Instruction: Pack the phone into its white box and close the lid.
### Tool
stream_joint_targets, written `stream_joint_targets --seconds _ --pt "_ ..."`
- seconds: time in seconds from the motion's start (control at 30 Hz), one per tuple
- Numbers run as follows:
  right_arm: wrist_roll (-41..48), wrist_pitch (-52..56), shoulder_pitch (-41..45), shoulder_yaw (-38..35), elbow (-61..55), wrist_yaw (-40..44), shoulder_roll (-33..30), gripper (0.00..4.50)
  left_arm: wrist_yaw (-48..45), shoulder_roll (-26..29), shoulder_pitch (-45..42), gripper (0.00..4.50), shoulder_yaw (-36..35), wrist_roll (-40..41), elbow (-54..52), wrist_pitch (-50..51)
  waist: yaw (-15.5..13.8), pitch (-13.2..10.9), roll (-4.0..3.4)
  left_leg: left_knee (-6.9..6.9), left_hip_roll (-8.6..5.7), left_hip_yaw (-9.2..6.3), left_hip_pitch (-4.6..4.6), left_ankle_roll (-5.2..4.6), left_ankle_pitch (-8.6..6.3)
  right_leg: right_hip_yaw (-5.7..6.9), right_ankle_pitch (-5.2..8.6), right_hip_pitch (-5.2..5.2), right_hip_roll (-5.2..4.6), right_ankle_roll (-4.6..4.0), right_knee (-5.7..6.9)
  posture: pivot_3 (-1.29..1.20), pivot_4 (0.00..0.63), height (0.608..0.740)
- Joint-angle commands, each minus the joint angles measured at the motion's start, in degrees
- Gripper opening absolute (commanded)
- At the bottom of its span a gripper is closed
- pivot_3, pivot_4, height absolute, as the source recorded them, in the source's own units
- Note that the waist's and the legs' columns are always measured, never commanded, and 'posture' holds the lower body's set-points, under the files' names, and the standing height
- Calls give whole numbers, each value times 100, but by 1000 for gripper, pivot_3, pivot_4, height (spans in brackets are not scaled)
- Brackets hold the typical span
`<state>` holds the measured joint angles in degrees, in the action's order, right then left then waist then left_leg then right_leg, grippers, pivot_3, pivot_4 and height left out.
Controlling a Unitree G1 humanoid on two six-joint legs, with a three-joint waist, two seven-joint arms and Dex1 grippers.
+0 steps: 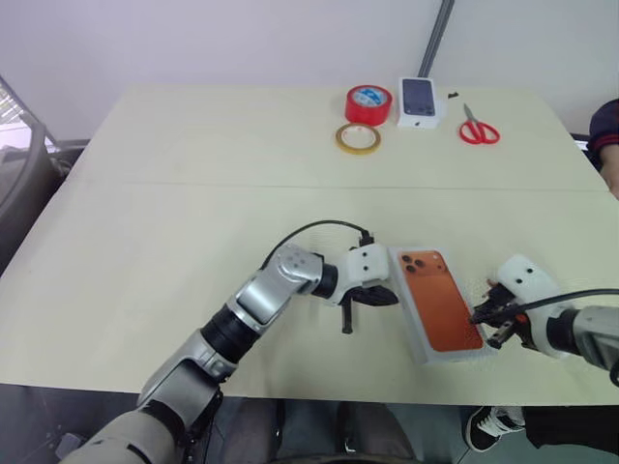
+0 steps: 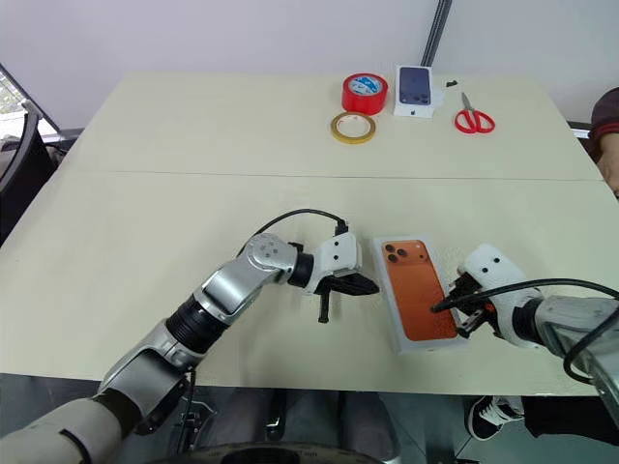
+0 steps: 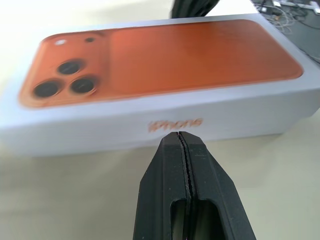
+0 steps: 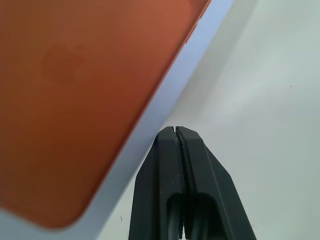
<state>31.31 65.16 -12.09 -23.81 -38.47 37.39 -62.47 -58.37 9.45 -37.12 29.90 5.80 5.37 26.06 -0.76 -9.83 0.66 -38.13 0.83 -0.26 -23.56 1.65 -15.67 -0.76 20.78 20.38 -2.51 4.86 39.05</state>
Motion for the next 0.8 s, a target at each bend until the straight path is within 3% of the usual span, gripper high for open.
stream_joint_targets --seconds 0.03,0.17,0.27,0.53,0.8 --pt "-77 -361 -314 -805 -90 551 -92 49 78 -116 -264 0 -515 368 -104 146 -11 0 1 0 0 -1 0 0 0 0 0 -1 0 0 0 0 150 740" --pt "154 -559 -794 -1357 -463 1209 67 49 207 -285 -455 0 -693 451 75 203 -7 0 1 -1 -1 0 2 0 0 0 0 -5 1 1 0 0 150 740" --pt "246 -605 -1180 -1326 -834 1396 236 49 345 -462 -583 0 -531 239 386 -5 -1 -1 2 0 -2 -2 6 0 0 0 2 -8 6 3 0 0 150 740" --pt "-256 -621 -1499 -364 -900 728 498 49 493 -730 -688 0 -23 -282 1039 -234 8 1 4 0 -3 -2 9 0 0 -2 2 -9 8 4 1 0 150 740" --pt "-353 -731 -1454 -298 -854 538 540 49 496 -670 -561 0 -4 -428 1108 -311 7 24 43 0 0 -4 22 0 0 -3 2 -26 7 4 0 0 150 740"
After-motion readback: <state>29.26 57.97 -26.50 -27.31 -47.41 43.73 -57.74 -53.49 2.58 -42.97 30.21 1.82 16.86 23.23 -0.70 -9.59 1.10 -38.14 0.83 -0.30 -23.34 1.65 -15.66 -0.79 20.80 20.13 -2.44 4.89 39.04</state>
